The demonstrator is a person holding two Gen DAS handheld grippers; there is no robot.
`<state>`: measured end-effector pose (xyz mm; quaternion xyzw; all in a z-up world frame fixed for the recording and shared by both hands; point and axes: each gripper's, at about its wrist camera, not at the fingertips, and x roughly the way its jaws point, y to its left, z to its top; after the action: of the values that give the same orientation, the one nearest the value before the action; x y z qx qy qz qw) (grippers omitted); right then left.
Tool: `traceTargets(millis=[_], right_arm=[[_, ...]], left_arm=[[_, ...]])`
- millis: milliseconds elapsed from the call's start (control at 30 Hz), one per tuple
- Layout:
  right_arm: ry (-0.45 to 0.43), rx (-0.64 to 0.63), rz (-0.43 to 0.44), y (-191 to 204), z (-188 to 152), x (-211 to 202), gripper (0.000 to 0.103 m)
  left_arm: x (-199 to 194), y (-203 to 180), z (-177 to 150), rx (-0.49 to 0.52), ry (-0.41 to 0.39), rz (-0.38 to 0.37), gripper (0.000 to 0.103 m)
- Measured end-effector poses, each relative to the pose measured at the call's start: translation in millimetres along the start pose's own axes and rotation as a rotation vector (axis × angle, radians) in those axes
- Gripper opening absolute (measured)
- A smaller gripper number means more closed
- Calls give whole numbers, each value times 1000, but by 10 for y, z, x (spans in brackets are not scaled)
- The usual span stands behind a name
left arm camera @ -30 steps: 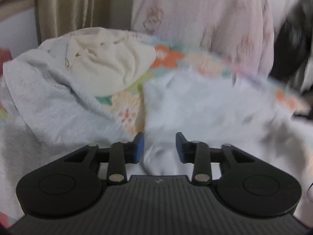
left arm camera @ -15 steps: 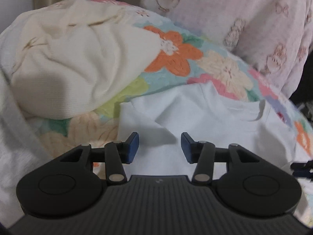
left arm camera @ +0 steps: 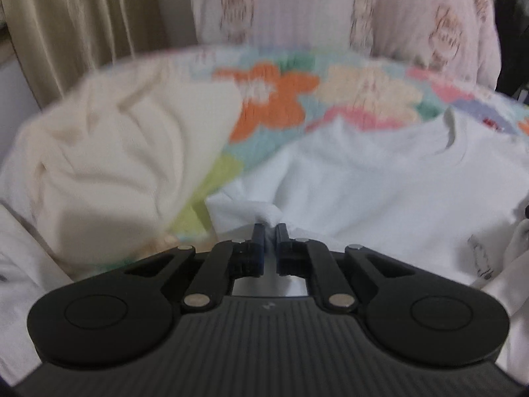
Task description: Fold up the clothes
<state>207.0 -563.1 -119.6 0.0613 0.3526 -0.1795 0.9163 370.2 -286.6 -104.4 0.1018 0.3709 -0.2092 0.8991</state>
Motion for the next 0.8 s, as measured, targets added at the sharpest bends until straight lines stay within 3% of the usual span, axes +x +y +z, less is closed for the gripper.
traceTargets(millis=[100, 200, 267, 300, 400, 433, 500, 567, 633, 700, 800], right_arm=[[-126, 45, -2, -97, 117, -140, 7], [-197, 98, -9, -194, 359, -151, 7], [-216, 124, -15, -233, 532, -45, 7], [-204, 140, -4, -259, 606, 30, 7], [-58, 218, 78, -405, 717, 369, 17], [-33, 246, 89, -462, 715, 420, 31], [-62, 287, 84, -567, 626, 304, 42], [-87, 326, 87, -674, 518, 172, 57], [-79, 341, 126, -793, 314, -29, 58], [-7, 292, 150, -863, 71, -187, 58], [105, 194, 123, -941, -319, -530, 58]], left_arm=[[-103, 123, 51, -79, -77, -1, 3], [-181, 235, 68, -126, -165, 92, 3], [-118, 367, 75, -193, -148, 78, 3], [-61, 428, 69, -225, -127, 71, 3], [144, 512, 13, -241, -62, 99, 6], [188, 527, -6, -241, -42, 108, 11], [139, 578, -70, -279, -38, 107, 34], [-47, 596, -166, -287, -58, 59, 47], [-263, 570, -269, -266, -66, 15, 51], [-526, 454, -412, -207, -43, -2, 51], [-960, 283, -697, -173, -19, -32, 54]])
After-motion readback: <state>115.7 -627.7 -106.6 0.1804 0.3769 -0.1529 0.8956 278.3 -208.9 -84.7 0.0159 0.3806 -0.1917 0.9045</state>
